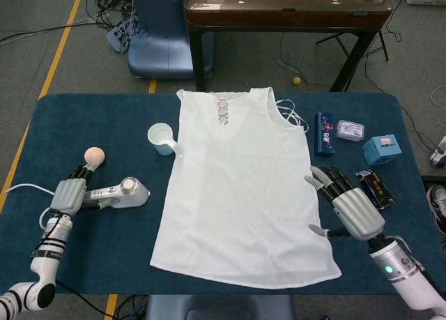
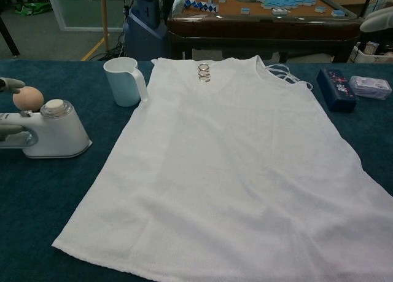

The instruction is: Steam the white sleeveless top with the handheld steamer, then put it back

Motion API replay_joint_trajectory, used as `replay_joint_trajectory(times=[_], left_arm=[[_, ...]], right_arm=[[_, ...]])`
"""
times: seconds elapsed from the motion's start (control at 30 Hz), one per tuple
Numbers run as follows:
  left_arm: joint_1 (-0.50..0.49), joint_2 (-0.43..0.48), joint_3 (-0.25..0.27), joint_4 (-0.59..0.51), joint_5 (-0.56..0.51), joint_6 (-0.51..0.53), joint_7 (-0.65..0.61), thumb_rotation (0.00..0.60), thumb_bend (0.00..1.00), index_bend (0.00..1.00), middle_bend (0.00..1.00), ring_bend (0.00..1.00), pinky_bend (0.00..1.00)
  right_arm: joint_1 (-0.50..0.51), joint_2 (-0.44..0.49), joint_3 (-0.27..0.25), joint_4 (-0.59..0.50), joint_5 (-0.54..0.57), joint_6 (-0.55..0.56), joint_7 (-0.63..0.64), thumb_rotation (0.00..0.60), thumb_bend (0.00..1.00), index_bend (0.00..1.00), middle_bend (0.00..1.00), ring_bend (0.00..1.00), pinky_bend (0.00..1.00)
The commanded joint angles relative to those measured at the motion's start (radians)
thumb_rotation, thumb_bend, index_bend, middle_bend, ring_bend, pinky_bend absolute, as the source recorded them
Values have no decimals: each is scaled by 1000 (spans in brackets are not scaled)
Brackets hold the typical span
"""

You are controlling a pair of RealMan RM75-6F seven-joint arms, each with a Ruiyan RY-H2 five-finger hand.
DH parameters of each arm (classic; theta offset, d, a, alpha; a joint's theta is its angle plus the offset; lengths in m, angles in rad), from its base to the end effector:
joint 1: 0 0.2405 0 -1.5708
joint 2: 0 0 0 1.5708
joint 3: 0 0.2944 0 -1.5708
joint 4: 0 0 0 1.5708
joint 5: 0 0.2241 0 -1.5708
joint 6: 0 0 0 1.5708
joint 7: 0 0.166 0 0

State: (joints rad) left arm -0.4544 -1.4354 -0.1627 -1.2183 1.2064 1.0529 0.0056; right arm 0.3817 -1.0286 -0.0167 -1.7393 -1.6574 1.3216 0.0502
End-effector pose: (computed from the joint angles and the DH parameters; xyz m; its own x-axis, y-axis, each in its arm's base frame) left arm -0.3513 0.3682 0.0589 0.3768 0.1684 0.9108 0.9243 -0.0039 -0.3817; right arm -0.2550 -0.2704 0.1383 0.4000 -0.1256 0.9079 -0.8514 -0.4177 0.3173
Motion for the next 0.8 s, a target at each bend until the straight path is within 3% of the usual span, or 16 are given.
replay_joint_trajectory(times=[0.03, 0.17, 0.23, 0.3, 0.4, 0.43, 0.5, 0.8], left_arm=[[15, 26, 10, -29, -27, -7, 40, 318, 114, 0, 81, 59, 163], [26, 48, 11, -62, -47, -15, 42, 235, 93, 0, 65, 54, 156], [39, 62, 10, -92, -39, 16, 41, 233, 92, 0, 63, 53, 156], [53, 74, 5, -121, -34, 51, 44, 310, 91, 0, 63, 53, 156], [77, 100, -8, -180, -30, 113, 46, 564, 92, 0, 63, 55, 156], [84, 106, -12, -195, -27, 132, 45, 599, 92, 0, 64, 61, 156], [100, 119, -13, -224, -19, 166, 46, 600, 93, 6, 74, 78, 159], [192, 180, 52, -338, 64, 320, 151, 600, 93, 96, 107, 95, 170]], right_arm=[[-3, -2, 1, 11, 11, -13, 7, 466, 206, 0, 37, 0, 0], [-11, -8, 5, 28, 23, -14, 20, 465, 206, 0, 37, 0, 0], [-19, -9, 7, 36, 29, -6, 24, 465, 206, 0, 37, 0, 0], [-28, -8, 8, 45, 37, 0, 23, 470, 206, 0, 37, 0, 0], [-44, -5, 6, 61, 58, -2, 13, 528, 206, 0, 37, 0, 0], [-49, -5, 6, 66, 66, -3, 8, 558, 207, 0, 37, 0, 0], [-60, -8, 5, 76, 83, -2, -8, 599, 207, 0, 41, 0, 0], [-120, -22, 6, 117, 116, 44, -8, 600, 290, 0, 103, 0, 0]])
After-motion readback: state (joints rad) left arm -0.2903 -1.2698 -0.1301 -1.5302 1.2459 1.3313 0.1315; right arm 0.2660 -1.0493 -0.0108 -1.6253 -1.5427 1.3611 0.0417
